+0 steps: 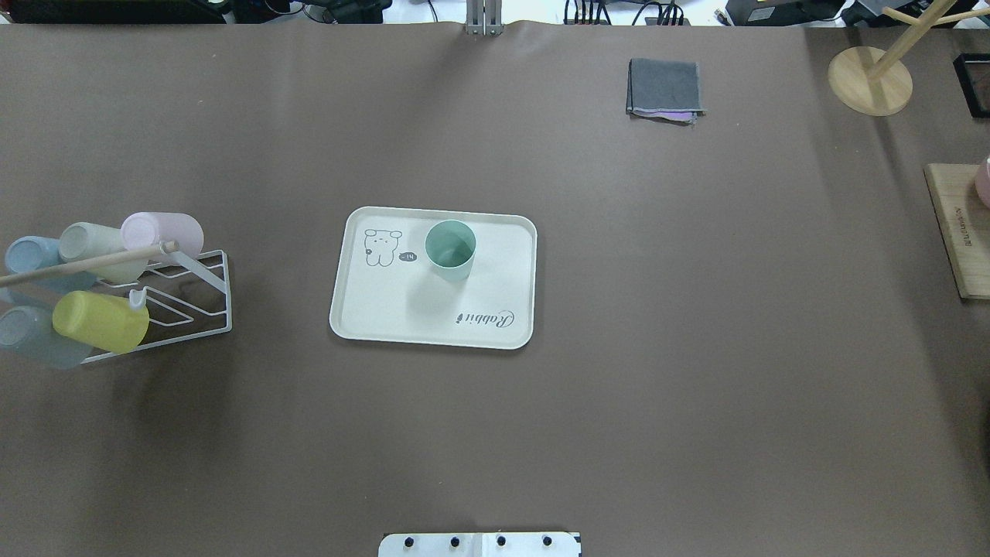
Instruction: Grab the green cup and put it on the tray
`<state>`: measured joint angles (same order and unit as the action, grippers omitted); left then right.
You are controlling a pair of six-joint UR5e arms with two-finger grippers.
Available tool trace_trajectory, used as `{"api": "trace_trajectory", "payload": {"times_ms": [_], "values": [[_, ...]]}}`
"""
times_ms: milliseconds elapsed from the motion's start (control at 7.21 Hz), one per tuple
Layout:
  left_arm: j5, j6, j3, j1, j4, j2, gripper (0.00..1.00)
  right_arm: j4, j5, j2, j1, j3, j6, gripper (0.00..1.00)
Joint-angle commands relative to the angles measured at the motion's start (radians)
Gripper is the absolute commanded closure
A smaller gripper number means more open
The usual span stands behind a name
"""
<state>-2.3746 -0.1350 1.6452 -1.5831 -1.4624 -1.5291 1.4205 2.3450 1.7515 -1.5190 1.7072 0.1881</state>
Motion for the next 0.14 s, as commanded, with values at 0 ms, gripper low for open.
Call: {"api": "trace_trajectory", "payload": {"times_ms": [0], "values": [[0.0,0.0,-0.002,0.0,0.001,-0.003,0.02,0.0,0.0,0.0,-0.006,0.0,0.001,0.0]]}}
